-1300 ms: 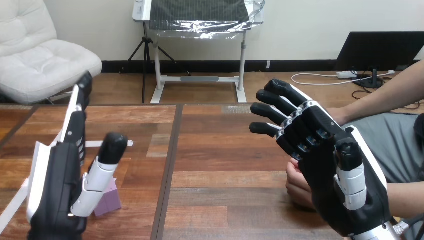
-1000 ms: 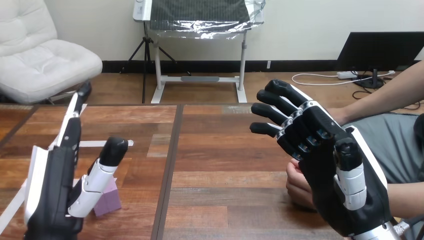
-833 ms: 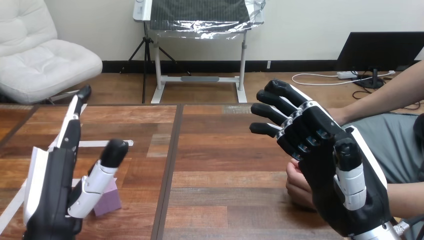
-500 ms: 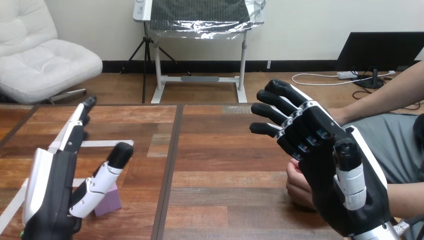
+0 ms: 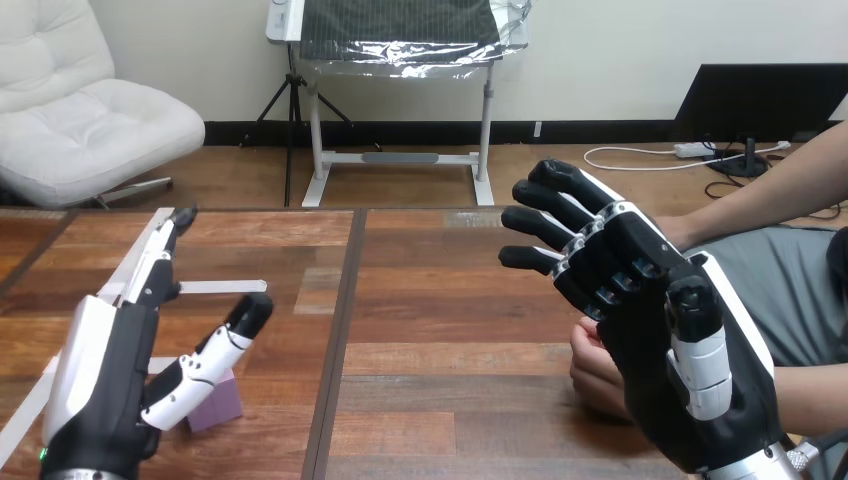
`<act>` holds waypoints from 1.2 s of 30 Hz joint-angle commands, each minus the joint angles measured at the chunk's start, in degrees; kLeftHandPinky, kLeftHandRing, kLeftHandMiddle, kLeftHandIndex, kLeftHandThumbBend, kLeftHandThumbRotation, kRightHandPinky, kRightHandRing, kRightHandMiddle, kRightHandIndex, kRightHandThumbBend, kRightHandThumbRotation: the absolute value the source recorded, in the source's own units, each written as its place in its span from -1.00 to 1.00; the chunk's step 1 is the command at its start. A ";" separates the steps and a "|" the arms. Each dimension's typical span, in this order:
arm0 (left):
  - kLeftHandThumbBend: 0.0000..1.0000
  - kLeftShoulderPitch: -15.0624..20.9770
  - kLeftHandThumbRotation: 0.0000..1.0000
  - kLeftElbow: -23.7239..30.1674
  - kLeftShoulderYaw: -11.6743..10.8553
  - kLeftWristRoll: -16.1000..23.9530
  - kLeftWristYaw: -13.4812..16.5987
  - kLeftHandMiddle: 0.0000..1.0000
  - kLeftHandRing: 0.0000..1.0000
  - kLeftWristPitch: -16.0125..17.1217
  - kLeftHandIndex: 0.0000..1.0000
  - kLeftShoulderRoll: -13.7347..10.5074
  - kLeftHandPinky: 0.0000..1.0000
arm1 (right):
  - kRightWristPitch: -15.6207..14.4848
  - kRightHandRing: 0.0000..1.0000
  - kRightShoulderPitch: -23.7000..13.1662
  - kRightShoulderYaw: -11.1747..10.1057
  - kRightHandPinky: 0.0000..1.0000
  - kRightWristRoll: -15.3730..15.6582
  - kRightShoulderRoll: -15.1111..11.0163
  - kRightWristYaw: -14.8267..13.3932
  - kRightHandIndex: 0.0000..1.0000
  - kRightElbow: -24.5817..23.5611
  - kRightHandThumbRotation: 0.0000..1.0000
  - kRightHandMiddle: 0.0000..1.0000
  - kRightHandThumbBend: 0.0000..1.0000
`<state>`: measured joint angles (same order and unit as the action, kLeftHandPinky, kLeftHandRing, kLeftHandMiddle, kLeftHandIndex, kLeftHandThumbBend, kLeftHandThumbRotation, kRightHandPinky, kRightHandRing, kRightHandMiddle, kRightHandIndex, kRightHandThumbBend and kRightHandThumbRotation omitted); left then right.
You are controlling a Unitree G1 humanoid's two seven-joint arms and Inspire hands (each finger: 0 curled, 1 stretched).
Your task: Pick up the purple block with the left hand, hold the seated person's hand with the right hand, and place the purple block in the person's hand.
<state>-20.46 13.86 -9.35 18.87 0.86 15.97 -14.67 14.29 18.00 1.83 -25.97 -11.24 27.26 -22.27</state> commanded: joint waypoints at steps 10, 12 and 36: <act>0.23 7.39 0.48 -7.39 -0.34 3.26 -0.29 0.96 0.96 -1.14 0.92 -6.18 0.89 | 0.43 0.70 -3.31 -0.30 0.53 -0.07 0.74 -0.14 0.73 -1.41 0.61 0.73 0.78; 0.23 8.06 0.46 -8.80 -0.18 3.93 -0.03 0.96 0.95 -1.12 0.91 -6.94 0.88 | 0.38 0.70 -3.30 -0.31 0.53 0.02 0.73 -0.22 0.73 -1.47 0.61 0.73 0.78; 0.21 13.95 0.25 -20.52 1.58 7.84 0.51 0.90 0.89 -1.74 0.85 -11.32 0.76 | 0.77 0.69 -3.37 -0.71 0.51 0.06 0.50 -0.04 0.72 -1.64 0.64 0.72 0.75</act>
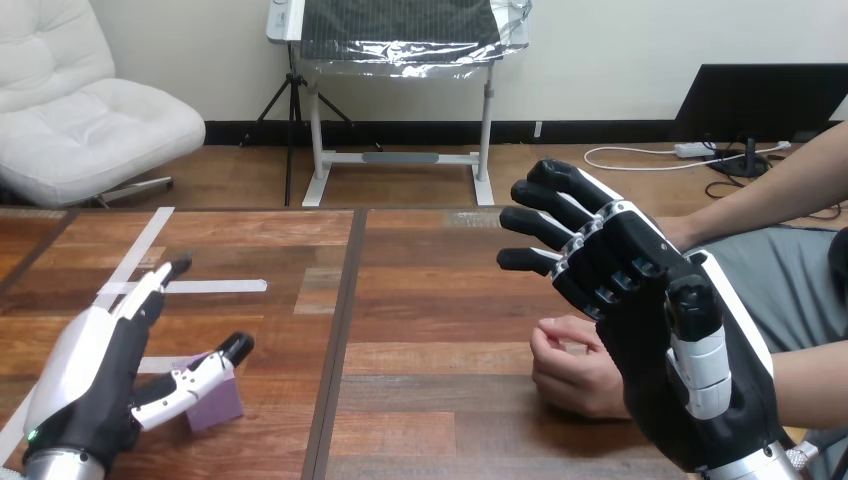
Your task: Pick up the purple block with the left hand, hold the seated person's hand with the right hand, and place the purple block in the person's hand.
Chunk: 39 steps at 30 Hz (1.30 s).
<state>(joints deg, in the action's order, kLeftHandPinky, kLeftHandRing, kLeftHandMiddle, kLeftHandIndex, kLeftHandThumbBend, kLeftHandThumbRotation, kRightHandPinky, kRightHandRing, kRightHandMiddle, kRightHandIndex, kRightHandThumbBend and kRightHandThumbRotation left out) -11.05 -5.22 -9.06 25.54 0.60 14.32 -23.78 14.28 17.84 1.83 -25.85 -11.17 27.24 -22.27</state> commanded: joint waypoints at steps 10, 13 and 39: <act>0.22 6.04 0.25 -3.99 2.45 3.02 0.42 0.91 0.90 -1.24 0.86 -3.38 0.76 | 0.64 0.69 -3.48 -0.88 0.50 -0.62 0.29 0.43 0.72 -1.56 0.64 0.72 0.76; 0.23 6.51 0.25 -4.74 2.98 3.83 0.16 0.92 0.90 -2.02 0.86 -3.89 0.76 | 0.63 0.69 -3.42 -0.90 0.50 -0.49 0.32 0.34 0.72 -1.64 0.63 0.72 0.76; 0.38 10.75 0.17 -11.19 7.93 6.26 -1.82 0.87 0.85 -6.13 0.81 -7.01 0.74 | 0.29 0.69 -3.48 -1.09 0.52 -0.69 -0.21 0.56 0.72 -2.17 0.63 0.72 0.79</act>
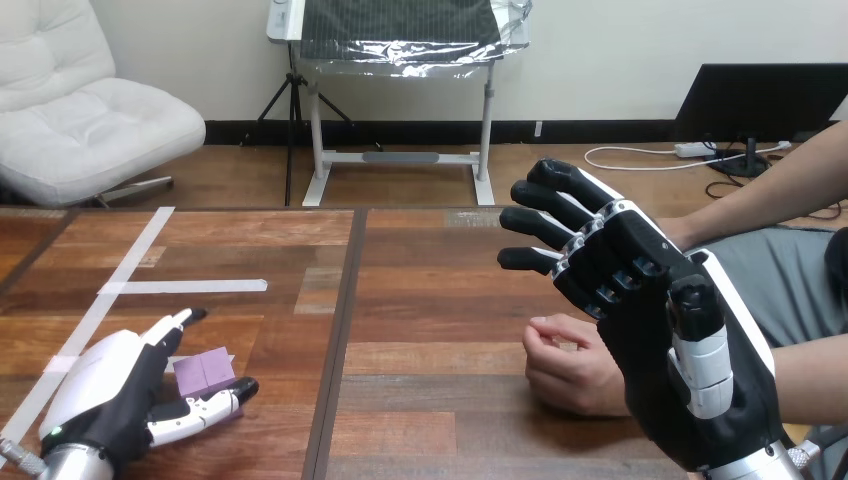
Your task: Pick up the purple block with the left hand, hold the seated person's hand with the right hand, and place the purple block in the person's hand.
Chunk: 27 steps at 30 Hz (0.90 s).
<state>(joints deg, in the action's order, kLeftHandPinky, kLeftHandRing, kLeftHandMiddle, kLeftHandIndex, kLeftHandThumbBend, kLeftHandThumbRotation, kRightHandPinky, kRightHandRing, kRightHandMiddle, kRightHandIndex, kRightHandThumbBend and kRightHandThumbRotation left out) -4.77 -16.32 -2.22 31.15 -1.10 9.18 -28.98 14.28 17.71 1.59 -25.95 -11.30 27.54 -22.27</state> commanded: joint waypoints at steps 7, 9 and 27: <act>0.41 5.45 0.06 -1.47 1.71 -0.16 -0.81 0.85 0.83 -2.21 0.78 -1.93 0.72 | -0.15 0.69 -3.23 -0.87 0.52 -0.84 -0.22 0.15 0.72 -2.55 0.62 0.72 0.78; 0.40 5.58 0.02 -1.53 1.87 -0.20 -0.96 0.84 0.82 -2.45 0.77 -2.00 0.71 | -0.02 0.69 -3.23 -0.90 0.52 -0.69 -0.20 0.13 0.72 -2.52 0.62 0.72 0.78; 0.43 7.30 -0.21 -3.05 2.93 -0.56 -3.82 0.81 0.78 -5.75 0.75 -2.21 0.66 | 0.15 0.69 -3.50 -1.05 0.50 -1.54 -0.13 0.75 0.72 -2.21 0.62 0.72 0.78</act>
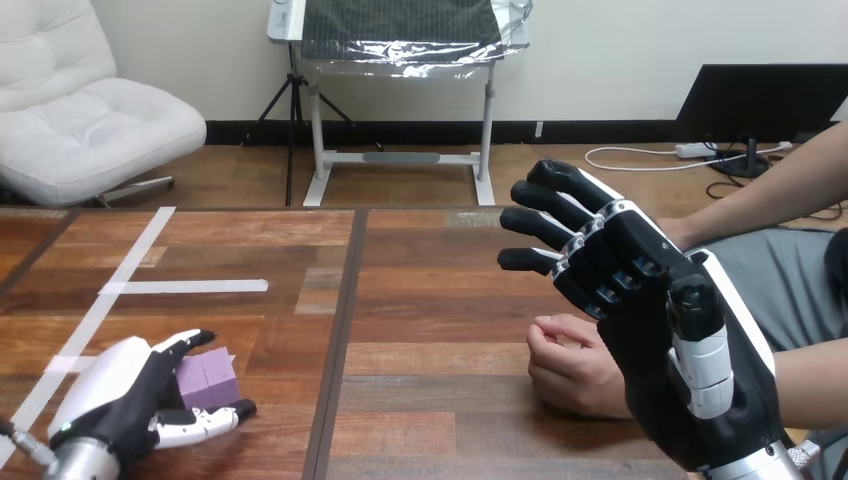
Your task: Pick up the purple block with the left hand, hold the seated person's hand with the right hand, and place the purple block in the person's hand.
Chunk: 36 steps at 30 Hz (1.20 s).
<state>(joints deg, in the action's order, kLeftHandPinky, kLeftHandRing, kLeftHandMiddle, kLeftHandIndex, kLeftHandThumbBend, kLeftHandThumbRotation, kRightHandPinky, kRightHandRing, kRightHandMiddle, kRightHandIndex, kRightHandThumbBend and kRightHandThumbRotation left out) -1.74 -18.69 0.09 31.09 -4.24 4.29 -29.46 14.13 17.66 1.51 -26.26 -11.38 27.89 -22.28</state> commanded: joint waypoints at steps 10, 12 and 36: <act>0.43 4.76 -0.36 -0.23 1.08 -0.26 -2.23 0.81 0.77 -4.43 0.75 -1.69 0.61 | 0.30 0.69 -3.37 -0.91 0.50 -0.83 -0.04 0.32 0.71 -2.56 0.62 0.72 0.78; 0.43 4.80 -0.39 -0.15 1.19 -0.18 -2.33 0.80 0.76 -4.84 0.74 -1.73 0.59 | 0.33 0.69 -3.34 -0.91 0.50 -0.83 -0.05 0.36 0.71 -2.55 0.62 0.72 0.78; 0.38 5.62 -0.89 0.13 1.75 -0.25 -0.67 0.55 0.45 -8.65 0.55 -0.94 0.18 | 0.41 0.69 -3.31 -0.87 0.49 -0.93 0.05 0.50 0.71 -2.53 0.62 0.72 0.78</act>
<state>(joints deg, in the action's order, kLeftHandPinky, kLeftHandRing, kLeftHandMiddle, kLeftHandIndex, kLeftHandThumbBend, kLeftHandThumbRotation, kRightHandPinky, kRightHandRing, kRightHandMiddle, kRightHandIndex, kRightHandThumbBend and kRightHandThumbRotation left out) 2.64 -18.21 1.02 30.89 -5.40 -3.50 -29.89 14.09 17.65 1.49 -26.60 -11.39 28.32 -22.31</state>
